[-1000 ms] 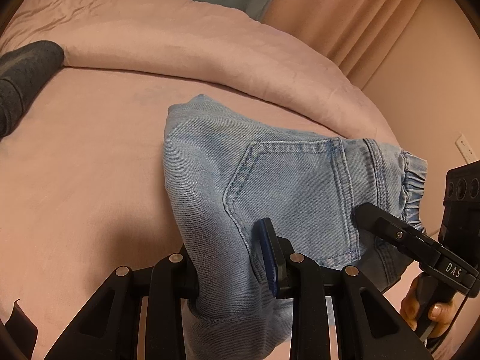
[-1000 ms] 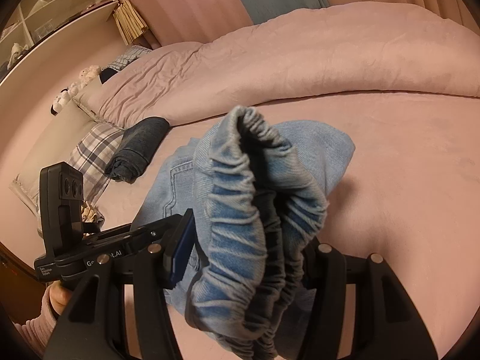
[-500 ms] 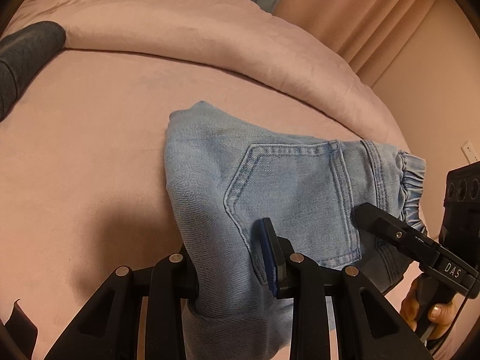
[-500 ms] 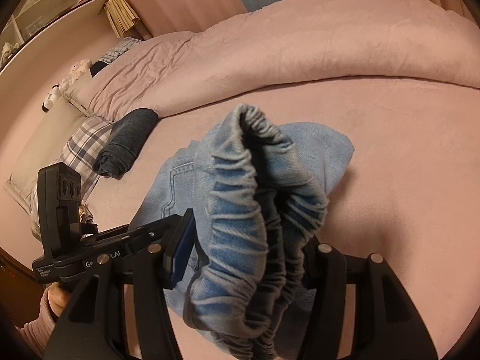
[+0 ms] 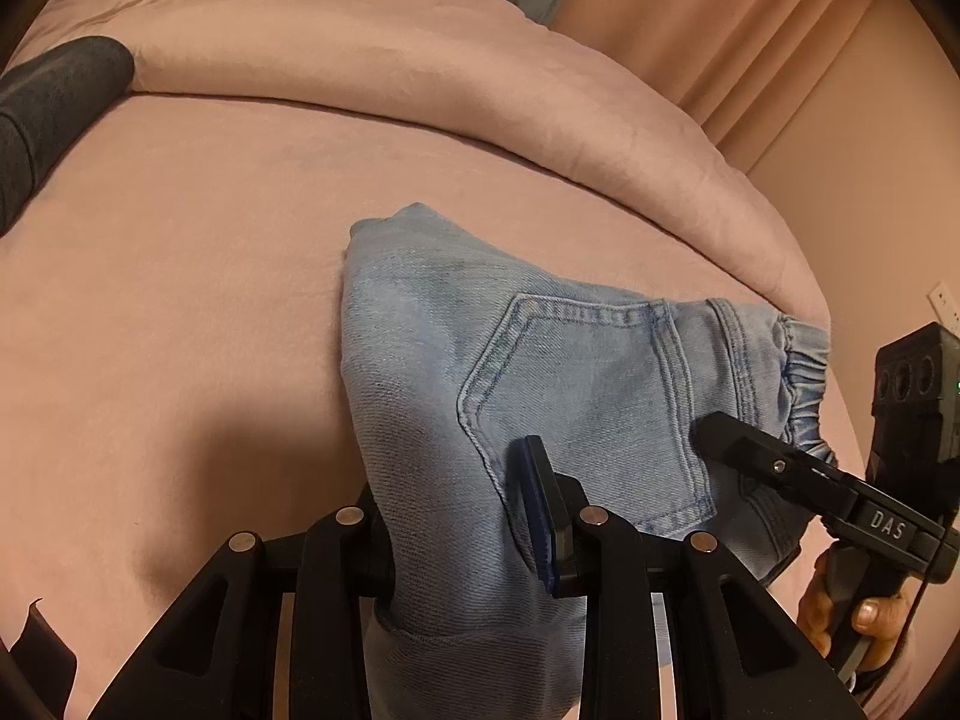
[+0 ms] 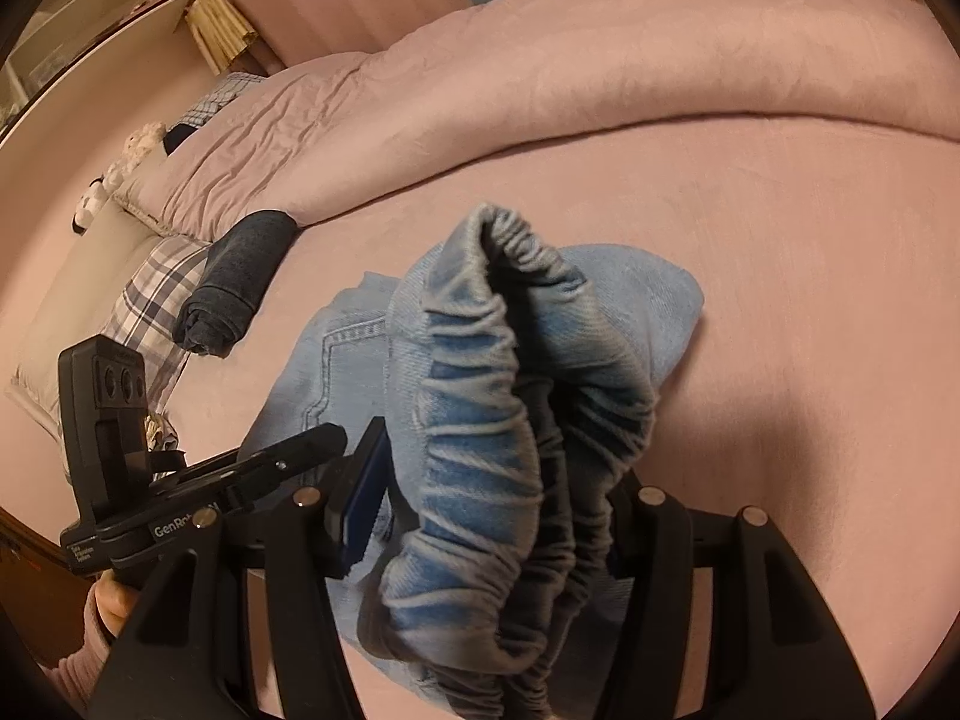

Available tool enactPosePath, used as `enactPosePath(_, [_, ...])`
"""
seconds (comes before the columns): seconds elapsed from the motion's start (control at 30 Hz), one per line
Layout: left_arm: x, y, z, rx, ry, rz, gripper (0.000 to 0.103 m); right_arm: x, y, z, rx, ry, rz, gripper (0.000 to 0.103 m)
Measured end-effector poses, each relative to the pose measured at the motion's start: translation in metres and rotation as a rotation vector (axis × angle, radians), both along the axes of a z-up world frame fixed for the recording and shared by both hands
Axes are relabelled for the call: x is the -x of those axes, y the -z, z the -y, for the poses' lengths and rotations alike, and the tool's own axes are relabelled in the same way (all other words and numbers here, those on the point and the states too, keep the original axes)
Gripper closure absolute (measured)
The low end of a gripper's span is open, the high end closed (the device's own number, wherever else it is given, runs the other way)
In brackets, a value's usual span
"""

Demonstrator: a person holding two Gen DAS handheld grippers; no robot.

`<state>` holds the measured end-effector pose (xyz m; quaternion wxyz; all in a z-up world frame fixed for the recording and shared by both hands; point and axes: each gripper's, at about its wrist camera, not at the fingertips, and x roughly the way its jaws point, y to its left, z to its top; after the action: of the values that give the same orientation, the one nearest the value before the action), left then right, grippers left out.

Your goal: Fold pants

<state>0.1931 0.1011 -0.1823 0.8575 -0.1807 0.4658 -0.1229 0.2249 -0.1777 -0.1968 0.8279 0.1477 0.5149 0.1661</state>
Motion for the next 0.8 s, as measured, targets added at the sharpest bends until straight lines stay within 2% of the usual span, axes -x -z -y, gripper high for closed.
enactPosePath(0.17, [-0.001, 0.002, -0.001, -0.002, -0.008, -0.010, 0.068, -0.002, 0.011, 0.007, -0.022, 0.027, -0.032, 0.040])
enactPosePath(0.27, [0.000, 0.002, -0.002, -0.039, -0.035, -0.012, 0.053, -0.003, 0.015, 0.011, -0.036, 0.051, -0.054, 0.035])
enactPosePath(0.3, [0.001, 0.001, -0.001, -0.062, -0.047, -0.009, 0.047, -0.003, 0.015, 0.013, -0.029, 0.064, -0.066, 0.030])
enactPosePath(0.43, [0.009, -0.010, -0.005, -0.106, -0.073, 0.013, 0.047, 0.003, 0.006, 0.019, 0.010, 0.102, -0.078, 0.025])
enactPosePath(0.57, [0.022, -0.023, -0.006, -0.136, -0.080, 0.051, 0.047, 0.012, -0.021, 0.031, 0.114, 0.167, -0.009, 0.023])
enactPosePath(0.63, [0.026, -0.028, -0.003, -0.130, -0.070, 0.069, 0.047, 0.015, -0.037, 0.033, 0.154, 0.167, 0.043, 0.026])
enactPosePath(0.7, [0.027, -0.033, 0.002, -0.123, -0.050, 0.087, 0.047, 0.017, -0.054, 0.026, 0.172, 0.124, 0.109, 0.037])
enactPosePath(0.8, [0.026, -0.034, 0.015, -0.153, -0.035, 0.105, 0.047, 0.017, -0.067, 0.009, 0.205, 0.041, 0.170, 0.044])
